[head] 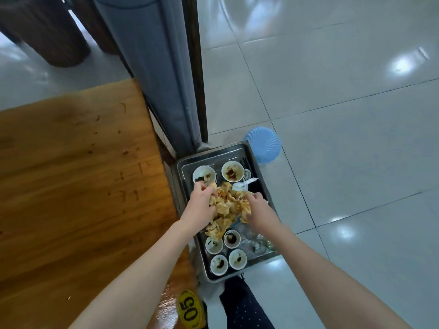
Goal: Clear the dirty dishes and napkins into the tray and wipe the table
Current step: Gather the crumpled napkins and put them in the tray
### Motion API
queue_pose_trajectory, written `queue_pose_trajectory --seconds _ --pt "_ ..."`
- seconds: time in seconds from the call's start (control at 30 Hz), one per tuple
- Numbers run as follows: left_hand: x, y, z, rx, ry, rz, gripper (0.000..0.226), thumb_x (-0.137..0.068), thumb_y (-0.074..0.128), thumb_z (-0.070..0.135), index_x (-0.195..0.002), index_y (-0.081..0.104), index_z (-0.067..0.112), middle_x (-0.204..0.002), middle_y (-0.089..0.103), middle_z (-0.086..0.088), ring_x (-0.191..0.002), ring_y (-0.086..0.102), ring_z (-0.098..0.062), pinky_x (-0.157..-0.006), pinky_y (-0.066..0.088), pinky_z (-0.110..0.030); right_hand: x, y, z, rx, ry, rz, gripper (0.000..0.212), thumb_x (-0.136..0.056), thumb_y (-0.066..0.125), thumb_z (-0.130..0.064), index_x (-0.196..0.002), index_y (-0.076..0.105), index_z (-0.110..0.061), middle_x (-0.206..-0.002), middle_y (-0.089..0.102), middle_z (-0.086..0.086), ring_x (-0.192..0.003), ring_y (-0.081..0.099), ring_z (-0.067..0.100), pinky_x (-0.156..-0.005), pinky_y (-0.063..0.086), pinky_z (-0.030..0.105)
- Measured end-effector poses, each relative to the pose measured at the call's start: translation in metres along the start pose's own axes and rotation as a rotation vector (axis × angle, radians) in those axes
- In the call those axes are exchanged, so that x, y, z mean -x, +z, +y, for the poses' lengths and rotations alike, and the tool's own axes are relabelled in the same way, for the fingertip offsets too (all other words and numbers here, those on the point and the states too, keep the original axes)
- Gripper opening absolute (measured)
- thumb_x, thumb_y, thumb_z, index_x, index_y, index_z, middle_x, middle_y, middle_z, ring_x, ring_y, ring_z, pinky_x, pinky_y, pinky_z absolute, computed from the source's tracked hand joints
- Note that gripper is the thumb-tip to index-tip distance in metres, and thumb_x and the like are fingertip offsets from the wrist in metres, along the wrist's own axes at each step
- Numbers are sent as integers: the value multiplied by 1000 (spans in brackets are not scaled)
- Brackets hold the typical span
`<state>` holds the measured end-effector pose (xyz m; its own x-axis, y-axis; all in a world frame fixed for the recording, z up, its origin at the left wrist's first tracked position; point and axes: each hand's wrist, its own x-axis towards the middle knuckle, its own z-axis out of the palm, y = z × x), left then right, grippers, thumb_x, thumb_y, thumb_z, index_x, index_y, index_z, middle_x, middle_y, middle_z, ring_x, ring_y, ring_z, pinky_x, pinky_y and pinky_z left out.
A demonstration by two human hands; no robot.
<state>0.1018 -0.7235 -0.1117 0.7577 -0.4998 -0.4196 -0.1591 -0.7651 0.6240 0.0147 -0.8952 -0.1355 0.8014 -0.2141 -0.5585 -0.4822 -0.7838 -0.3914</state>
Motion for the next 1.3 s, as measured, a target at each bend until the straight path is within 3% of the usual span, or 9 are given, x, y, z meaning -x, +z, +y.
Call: queue_pose_trajectory --seconds 0.17,0.37,0.47,0.57,0.7,0.83,1.3 --pt "-19 20 7 66 -63 28 28 -87 58 0 -98 51 24 -113 32 3 -101 47 -15 -82 46 -26 -26 -15 27 34 12 -30 45 -88 51 0 -128 45 -18 -122 43 5 -101 51 24 -82 50 39" --pt "-39 48 20 117 -107 -4 26 -88 59 2 -103 54 23 -110 34 3 -101 49 -16 -83 43 -23 -38 -33 57 29 2 -25 34 -89 53 -5 -122 49 -15 -120 47 8 -99 53 26 -78 46 34" --pt "-41 56 25 133 -119 -72 31 -88 66 11 -116 58 23 -125 35 3 -109 50 -17 -92 46 -28 -40 -39 65 49 10 -5 39 -91 51 -6 -129 47 -18 -122 46 7 -98 55 25 -71 42 30" --pt "-39 56 29 155 -130 -96 41 -87 68 14 -125 55 26 -139 29 2 -120 45 -17 -92 41 -23 -40 -44 66 20 -27 27 40 -93 49 -6 -130 47 -18 -120 48 7 -96 55 25 -70 41 29" --pt "-30 45 32 151 -155 -49 45 -89 66 15 -130 53 26 -141 29 3 -125 43 -17 -92 36 -18 -40 -54 55 -9 -78 30 41 -91 48 -3 -129 48 -16 -119 49 8 -99 55 26 -80 46 32" --pt "-17 25 32 141 -147 20 42 -89 65 16 -127 54 27 -139 33 3 -118 46 -12 -89 36 -15 -38 -64 38 -26 -113 28 37 -92 48 -5 -126 49 -18 -120 48 5 -100 52 22 -81 44 30" --pt "73 -49 6 29 -141 224 40 -93 59 16 -132 51 23 -135 39 2 -120 48 -16 -100 46 -33 17 -61 -41 64 -199 93 42 -91 45 -1 -131 45 -15 -126 48 7 -113 49 26 -93 47 43"
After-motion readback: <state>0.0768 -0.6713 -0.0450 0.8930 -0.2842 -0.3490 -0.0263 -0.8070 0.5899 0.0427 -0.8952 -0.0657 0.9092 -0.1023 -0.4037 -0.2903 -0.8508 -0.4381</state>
